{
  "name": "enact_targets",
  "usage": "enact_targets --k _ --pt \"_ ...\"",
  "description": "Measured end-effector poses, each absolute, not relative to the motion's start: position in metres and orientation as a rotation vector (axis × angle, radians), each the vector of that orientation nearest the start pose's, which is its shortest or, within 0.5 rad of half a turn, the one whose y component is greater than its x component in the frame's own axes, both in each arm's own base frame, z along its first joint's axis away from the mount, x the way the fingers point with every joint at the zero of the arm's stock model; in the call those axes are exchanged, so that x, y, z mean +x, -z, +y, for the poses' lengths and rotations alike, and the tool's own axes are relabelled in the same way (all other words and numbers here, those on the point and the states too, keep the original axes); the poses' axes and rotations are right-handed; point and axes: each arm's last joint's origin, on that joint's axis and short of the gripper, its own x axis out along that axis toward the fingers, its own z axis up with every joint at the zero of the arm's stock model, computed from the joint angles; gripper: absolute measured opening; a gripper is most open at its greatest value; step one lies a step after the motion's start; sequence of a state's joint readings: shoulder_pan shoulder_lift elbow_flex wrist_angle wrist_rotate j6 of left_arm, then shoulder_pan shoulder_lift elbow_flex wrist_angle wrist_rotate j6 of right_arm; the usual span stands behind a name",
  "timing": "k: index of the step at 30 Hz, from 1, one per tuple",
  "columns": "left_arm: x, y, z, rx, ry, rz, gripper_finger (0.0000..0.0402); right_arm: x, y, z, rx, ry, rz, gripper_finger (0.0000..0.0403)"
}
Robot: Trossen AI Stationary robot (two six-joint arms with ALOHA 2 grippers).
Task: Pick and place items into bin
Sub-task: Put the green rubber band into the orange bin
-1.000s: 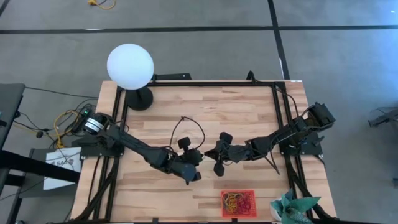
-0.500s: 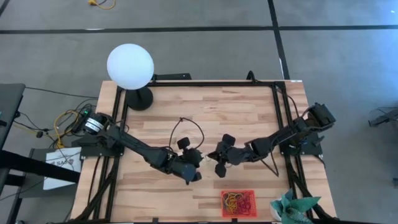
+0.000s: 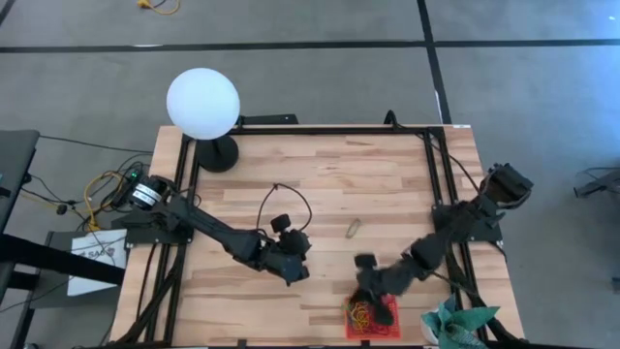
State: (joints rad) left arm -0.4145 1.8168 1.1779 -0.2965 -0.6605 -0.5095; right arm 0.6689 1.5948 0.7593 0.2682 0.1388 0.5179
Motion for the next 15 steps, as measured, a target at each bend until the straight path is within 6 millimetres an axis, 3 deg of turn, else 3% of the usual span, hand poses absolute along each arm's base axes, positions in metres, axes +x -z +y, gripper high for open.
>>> enact_targets --k 8,15 --pt "0.333 -0.166 -0.128 -0.074 -0.458 0.767 0.0107 0.209 -0.172 0.235 0.122 -0.574 0.675 0.0" --pt "0.331 -0.161 -0.127 -0.1 -0.463 0.764 0.0107 0.204 -0.171 0.237 0.055 -0.412 0.612 0.0003"
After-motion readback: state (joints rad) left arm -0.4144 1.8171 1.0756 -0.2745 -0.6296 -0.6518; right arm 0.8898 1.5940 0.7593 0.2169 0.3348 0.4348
